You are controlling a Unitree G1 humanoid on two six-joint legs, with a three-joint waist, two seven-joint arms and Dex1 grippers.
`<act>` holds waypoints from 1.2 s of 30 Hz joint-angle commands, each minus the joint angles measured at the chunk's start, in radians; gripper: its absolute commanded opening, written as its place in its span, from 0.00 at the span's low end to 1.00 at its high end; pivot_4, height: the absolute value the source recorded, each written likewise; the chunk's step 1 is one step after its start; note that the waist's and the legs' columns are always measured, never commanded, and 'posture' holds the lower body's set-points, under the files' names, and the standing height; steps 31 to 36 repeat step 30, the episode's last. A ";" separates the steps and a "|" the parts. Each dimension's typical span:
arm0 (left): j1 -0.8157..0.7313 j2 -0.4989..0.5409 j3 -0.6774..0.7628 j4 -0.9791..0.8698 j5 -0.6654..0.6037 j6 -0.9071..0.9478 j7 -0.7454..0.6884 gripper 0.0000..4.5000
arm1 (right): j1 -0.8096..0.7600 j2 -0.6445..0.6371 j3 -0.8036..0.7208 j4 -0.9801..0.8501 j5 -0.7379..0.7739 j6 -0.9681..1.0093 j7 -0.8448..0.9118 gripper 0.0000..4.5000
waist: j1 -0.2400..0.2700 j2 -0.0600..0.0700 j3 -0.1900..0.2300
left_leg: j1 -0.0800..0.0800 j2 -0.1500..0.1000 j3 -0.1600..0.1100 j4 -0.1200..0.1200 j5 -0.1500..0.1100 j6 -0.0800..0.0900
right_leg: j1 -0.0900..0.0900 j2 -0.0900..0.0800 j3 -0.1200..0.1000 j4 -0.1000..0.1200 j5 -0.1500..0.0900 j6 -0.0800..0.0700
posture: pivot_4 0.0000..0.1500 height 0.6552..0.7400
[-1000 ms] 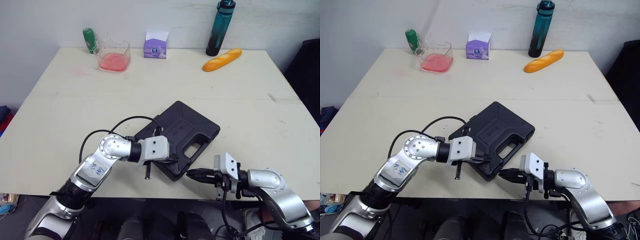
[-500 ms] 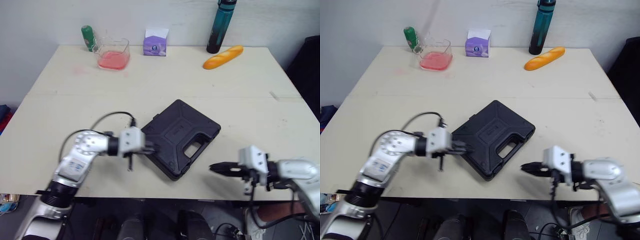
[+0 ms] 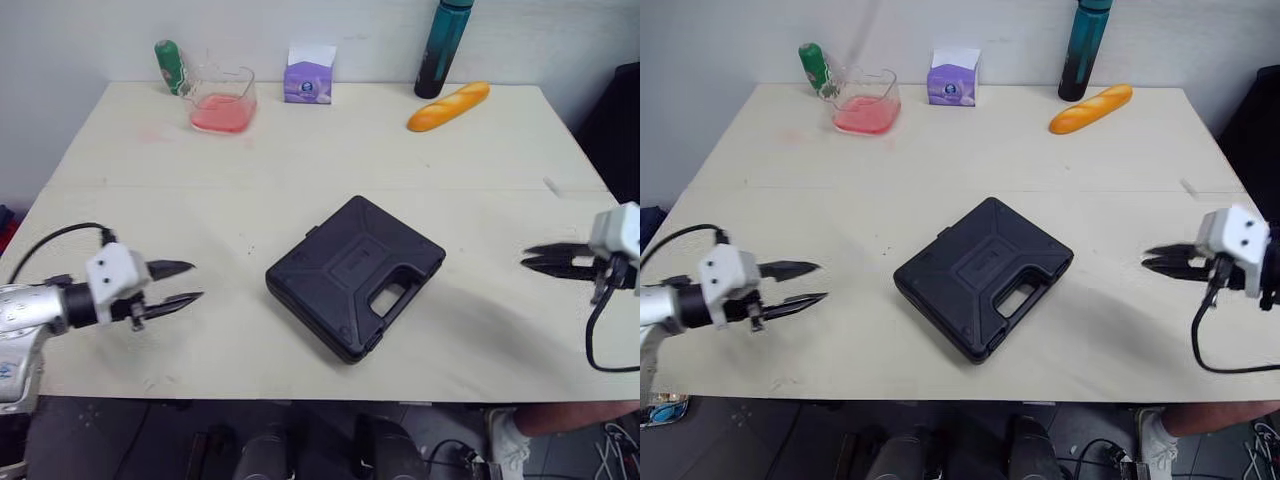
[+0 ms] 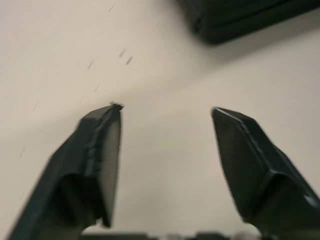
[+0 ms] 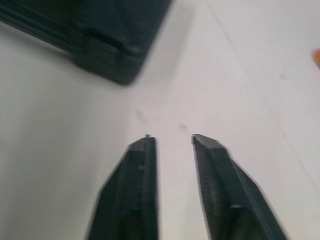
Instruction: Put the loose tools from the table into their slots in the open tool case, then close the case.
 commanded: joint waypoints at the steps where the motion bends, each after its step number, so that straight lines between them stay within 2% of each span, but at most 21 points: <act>1: 0.050 0.060 0.132 0.107 0.062 -0.021 0.061 1.00 | -0.110 -0.053 -0.010 0.150 -0.047 -0.094 -0.004 0.67 | -0.008 0.001 0.002 | 0.000 0.000 0.001 0.000 0.000 0.000 | -0.001 0.000 0.001 0.001 0.000 0.000 | 1.00 1.00; 4: 0.062 0.057 0.170 0.161 0.049 -0.062 0.061 1.00 | -0.209 -0.058 0.036 0.278 -0.110 -0.181 -0.005 0.99 | -0.018 0.003 0.003 | 0.001 0.001 0.000 -0.001 0.000 -0.001 | -0.001 0.000 0.001 0.002 0.000 0.000 | 1.00 1.00; 9: 0.067 0.043 0.163 0.177 0.061 -0.094 0.080 1.00 | -0.320 -0.026 0.083 0.392 -0.155 -0.255 -0.024 0.99 | -0.026 0.005 0.004 | 0.001 0.001 0.003 -0.001 0.000 -0.003 | -0.003 -0.007 0.003 0.006 0.000 0.000 | 1.00 1.00; 19: 0.080 0.033 0.143 0.137 0.054 -0.077 0.096 1.00 | -0.394 0.002 0.124 0.551 -0.180 -0.357 0.000 0.99 | -0.034 0.006 0.005 | 0.002 0.002 0.011 -0.001 0.000 -0.002 | -0.007 -0.001 0.007 0.012 0.000 0.000 | 1.00 1.00; 36: 0.060 0.031 0.139 0.149 0.056 -0.099 0.105 1.00 | -0.351 0.030 0.119 0.516 -0.169 -0.364 -0.009 0.99 | -0.044 0.006 0.005 | 0.003 0.002 0.013 -0.001 0.000 -0.002 | -0.008 -0.001 0.009 0.015 0.000 0.000 | 1.00 1.00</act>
